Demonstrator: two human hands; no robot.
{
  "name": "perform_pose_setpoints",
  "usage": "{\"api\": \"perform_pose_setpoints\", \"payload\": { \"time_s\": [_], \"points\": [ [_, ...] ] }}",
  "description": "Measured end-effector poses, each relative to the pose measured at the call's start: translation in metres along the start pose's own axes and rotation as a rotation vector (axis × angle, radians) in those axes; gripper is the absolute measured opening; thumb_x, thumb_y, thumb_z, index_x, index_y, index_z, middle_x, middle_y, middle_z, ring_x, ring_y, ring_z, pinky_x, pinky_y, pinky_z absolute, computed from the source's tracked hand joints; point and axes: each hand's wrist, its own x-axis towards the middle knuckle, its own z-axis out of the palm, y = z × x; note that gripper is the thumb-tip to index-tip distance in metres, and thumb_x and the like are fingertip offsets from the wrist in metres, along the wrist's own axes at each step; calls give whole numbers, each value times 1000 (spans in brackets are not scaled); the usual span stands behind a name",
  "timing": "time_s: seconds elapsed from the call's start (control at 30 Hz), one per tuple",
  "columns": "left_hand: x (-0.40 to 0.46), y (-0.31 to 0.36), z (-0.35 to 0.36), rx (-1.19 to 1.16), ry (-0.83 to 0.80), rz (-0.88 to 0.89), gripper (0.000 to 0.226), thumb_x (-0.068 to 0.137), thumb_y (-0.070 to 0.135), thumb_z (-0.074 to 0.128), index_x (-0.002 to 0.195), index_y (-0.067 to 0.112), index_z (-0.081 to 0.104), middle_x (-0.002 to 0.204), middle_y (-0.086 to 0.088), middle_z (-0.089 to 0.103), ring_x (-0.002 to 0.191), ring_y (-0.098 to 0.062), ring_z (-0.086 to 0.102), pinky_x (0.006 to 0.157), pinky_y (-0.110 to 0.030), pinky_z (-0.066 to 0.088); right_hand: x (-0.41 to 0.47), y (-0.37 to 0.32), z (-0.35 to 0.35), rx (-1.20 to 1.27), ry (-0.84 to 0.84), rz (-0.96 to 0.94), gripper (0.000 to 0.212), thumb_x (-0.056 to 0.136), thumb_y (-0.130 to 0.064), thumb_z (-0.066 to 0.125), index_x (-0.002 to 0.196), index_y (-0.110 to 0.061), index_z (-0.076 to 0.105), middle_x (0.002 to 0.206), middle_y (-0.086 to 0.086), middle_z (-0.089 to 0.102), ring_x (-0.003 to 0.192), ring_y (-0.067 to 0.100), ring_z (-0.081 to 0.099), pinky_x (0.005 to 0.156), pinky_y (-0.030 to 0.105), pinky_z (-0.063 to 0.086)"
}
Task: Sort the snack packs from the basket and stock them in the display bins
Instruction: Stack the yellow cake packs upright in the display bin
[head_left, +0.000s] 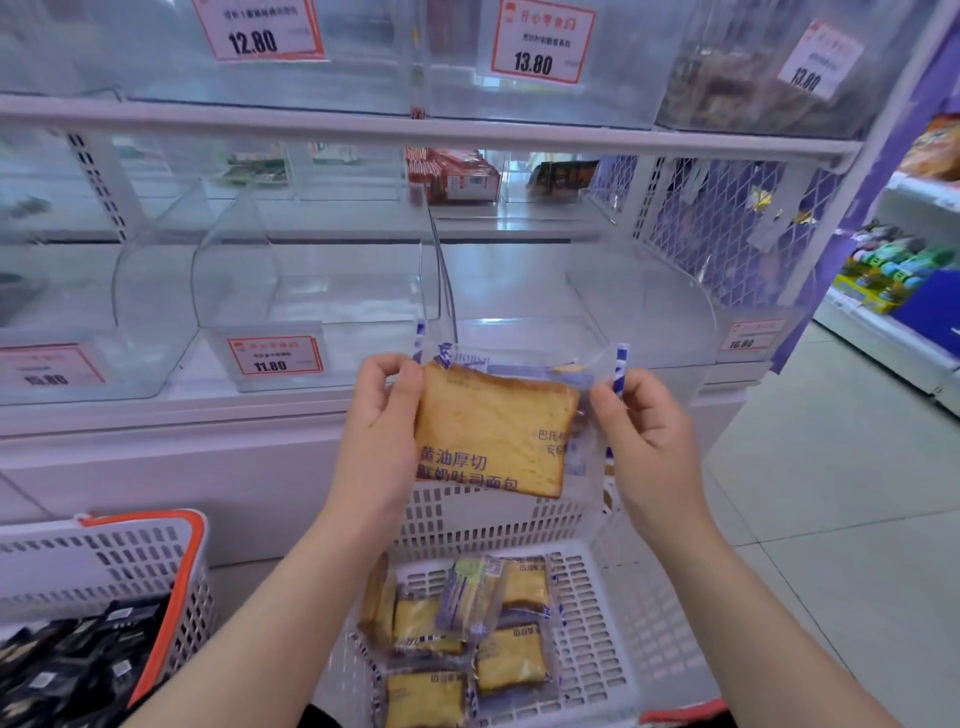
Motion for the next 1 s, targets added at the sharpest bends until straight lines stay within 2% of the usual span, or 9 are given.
{"api": "perform_pose_setpoints", "payload": {
  "time_s": [0.07, 0.23, 0.33, 0.43, 0.53, 0.67, 0.8, 0.9, 1.0],
  "points": [
    [6, 4, -5, -106, -91, -84, 35, 96, 27, 43, 64, 34, 53, 49, 16, 46, 41, 0, 42, 34, -16, 34, 6, -1, -3, 6, 9, 16, 27, 92, -17, 55, 69, -30, 61, 63, -11, 57, 62, 8, 50, 59, 27, 41],
    [17, 6, -15, -291, -238, -128, 30, 91, 22, 46, 62, 26, 50, 56, 13, 49, 47, -3, 45, 40, -16, 37, 17, -7, -2, 72, -25, 70, 35, 91, -13, 53, 65, -32, 65, 61, -11, 64, 59, 4, 57, 56, 18, 47],
    [20, 6, -15, -410, -172, -191, 29, 93, 24, 44, 65, 26, 49, 61, 12, 56, 46, -3, 50, 36, -17, 35, 17, -7, 5, 219, 20, 189, 20, 85, -22, 57, 65, -24, 62, 70, 6, 66, 67, 23, 57, 64, 36, 43],
    [25, 4, -13, -435, -47, -253, 28, 94, 28, 44, 67, 27, 49, 64, 15, 60, 50, -3, 54, 42, -22, 38, 17, -3, 14, 355, 41, 327, 18, 90, -16, 52, 73, -14, 56, 72, 3, 69, 63, 16, 64, 62, 34, 45],
    [30, 8, -11, -456, 4, -250, 29, 95, 29, 43, 67, 27, 49, 61, 16, 59, 53, -5, 52, 50, -24, 36, 23, -6, 16, 317, 35, 333, 19, 93, -15, 49, 78, -13, 59, 71, 0, 69, 62, 15, 61, 60, 33, 45],
    [37, 24, -4, -519, -23, -185, 23, 94, 28, 43, 72, 26, 46, 57, 16, 61, 44, -1, 52, 37, -16, 34, 42, -22, 11, 218, -113, 225, 8, 80, -15, 63, 87, -19, 65, 76, -6, 72, 68, 7, 67, 58, 20, 52],
    [56, 43, 6, -511, -87, -116, 25, 92, 29, 45, 68, 26, 49, 61, 13, 59, 47, -3, 50, 37, -16, 33, 74, -47, 5, 11, -252, 130, 20, 71, -5, 73, 81, -21, 67, 71, -13, 72, 63, -4, 65, 54, 8, 47],
    [78, 53, 8, -455, -133, 20, 16, 92, 18, 48, 78, 24, 53, 77, 7, 65, 63, -6, 57, 52, -21, 43, 104, -57, 2, 37, -189, 96, 26, 74, 4, 69, 81, -21, 69, 72, -10, 73, 65, 0, 66, 57, 12, 50],
    [97, 52, 5, -62, -94, 165, 21, 90, 7, 54, 88, 28, 55, 93, 8, 66, 84, -3, 61, 75, -15, 45, 133, -47, -1, 124, -67, 168, 24, 78, 4, 65, 90, -17, 67, 79, -5, 74, 73, 8, 69, 65, 20, 55]
  ]
}}
